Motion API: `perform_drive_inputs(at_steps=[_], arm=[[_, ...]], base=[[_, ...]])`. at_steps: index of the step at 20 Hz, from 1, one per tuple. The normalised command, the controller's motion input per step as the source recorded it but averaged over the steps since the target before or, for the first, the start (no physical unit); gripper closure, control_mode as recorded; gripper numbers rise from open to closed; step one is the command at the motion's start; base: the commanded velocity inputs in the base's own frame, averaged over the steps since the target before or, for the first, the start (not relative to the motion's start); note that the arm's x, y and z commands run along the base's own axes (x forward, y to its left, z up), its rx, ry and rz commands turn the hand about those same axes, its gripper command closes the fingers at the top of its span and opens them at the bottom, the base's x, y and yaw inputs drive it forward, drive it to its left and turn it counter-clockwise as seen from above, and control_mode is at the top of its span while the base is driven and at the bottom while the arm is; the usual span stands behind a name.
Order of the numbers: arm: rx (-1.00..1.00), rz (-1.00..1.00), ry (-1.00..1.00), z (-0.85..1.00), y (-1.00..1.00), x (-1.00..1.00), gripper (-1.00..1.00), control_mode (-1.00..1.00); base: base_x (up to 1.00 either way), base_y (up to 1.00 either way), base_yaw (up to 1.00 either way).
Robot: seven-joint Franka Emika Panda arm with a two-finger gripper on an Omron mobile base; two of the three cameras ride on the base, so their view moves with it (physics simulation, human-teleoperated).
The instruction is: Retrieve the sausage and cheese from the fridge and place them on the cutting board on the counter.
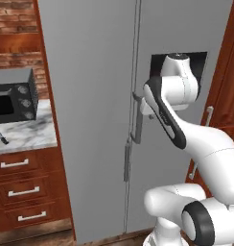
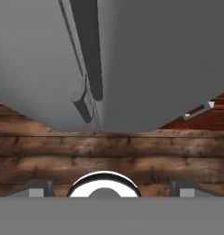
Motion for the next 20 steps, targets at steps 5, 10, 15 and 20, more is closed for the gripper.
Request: perform_drive_inputs(at_steps=[5, 10, 15, 20], arm=[[0.00, 0.00, 0.00, 0.00, 0.00, 0.00, -1.00, 1.00], [0.00, 0.00, 0.00, 0.00, 0.00, 0.00, -1.00, 1.00], [0.00, 0.00, 0.00, 0.00, 0.00, 0.00, -1.00, 1.00], [0.00, 0.00, 0.00, 0.00, 0.00, 0.00, -1.00, 1.00]], base=[[-0.32, -0.32, -0.02], [-0.58, -0.04, 0.00], [-0.50, 0.00, 0.00], [-0.12, 0.00, 0.00]])
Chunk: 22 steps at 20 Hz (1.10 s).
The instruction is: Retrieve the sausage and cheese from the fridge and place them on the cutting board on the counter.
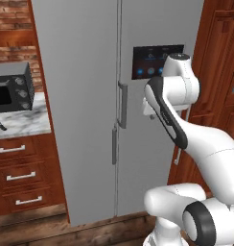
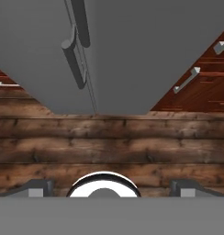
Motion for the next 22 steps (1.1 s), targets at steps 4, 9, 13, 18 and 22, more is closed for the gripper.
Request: perform_drive_inputs(at_steps=[4, 9, 13, 18, 22], arm=[[0.00, 0.00, 0.00, 0.00, 0.00, 0.00, -1.00, 1.00], [0.00, 0.00, 0.00, 0.00, 0.00, 0.00, -1.00, 1.00], [0.00, 0.00, 0.00, 0.00, 0.00, 0.00, -1.00, -1.00], [0.00, 0.00, 0.00, 0.00, 0.00, 0.00, -1.00, -1.00], [0.00, 0.00, 0.00, 0.00, 0.00, 0.00, -1.00, -1.00]], base=[[0.00, 0.00, 0.00], [0.00, 0.00, 0.00], [0.00, 0.00, 0.00], [0.00, 0.00, 0.00], [0.00, 0.00, 0.00]])
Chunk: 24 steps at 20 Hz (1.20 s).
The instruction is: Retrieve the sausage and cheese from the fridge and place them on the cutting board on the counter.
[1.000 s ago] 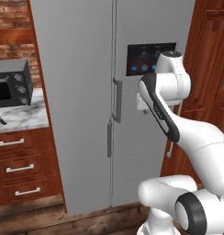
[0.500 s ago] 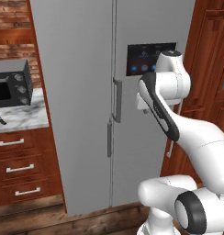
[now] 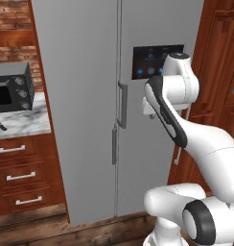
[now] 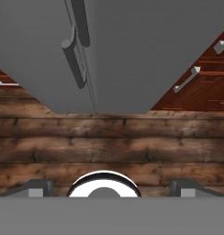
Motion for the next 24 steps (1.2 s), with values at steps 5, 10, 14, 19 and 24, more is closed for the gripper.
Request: perform_drive_inputs(at_steps=[5, 10, 14, 19, 24], arm=[[-0.04, 0.01, -0.41, -0.21, 0.24, 0.04, -1.00, -1.00], [0.01, 0.01, -0.57, -0.07, 0.39, 0.30, -1.00, -1.00], [0.11, 0.00, -0.27, 0.00, 0.31, 0.46, -1.00, -1.00], [0.06, 0.04, -0.04, 0.00, 0.12, 0.56, -1.00, -1.00], [0.00, 0.01, 0.00, 0.00, 0.03, 0.49, -1.00, -1.00]], base=[[0.00, 0.00, 0.00], [0.00, 0.00, 0.00], [0.00, 0.00, 0.00], [0.00, 0.00, 0.00], [0.00, 0.00, 0.00]])
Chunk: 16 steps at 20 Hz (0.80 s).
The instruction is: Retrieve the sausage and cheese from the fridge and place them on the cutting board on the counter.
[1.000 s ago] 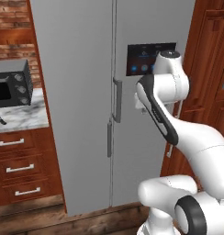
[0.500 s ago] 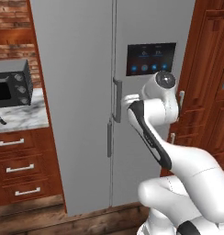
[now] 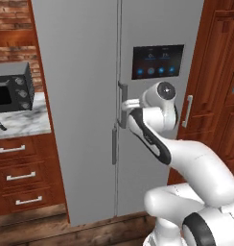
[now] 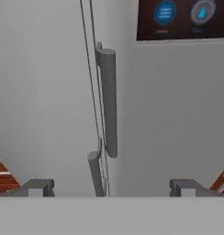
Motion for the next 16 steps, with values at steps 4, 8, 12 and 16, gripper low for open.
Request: perform_drive_inputs(at_steps=[4, 8, 12, 16], arm=[[-0.02, 0.00, 0.00, -0.05, 0.00, 0.31, -1.00, -1.00], [0.00, 0.00, 0.00, -0.10, 0.01, 0.45, -1.00, -1.00], [0.00, 0.02, 0.00, -0.15, 0.09, 0.51, -1.00, -1.00], [0.00, 0.03, 0.01, -0.08, 0.08, 0.54, -1.00, -1.00]], base=[[0.00, 0.00, 0.00], [0.00, 0.00, 0.00], [0.00, 0.00, 0.00], [0.00, 0.00, 0.00]])
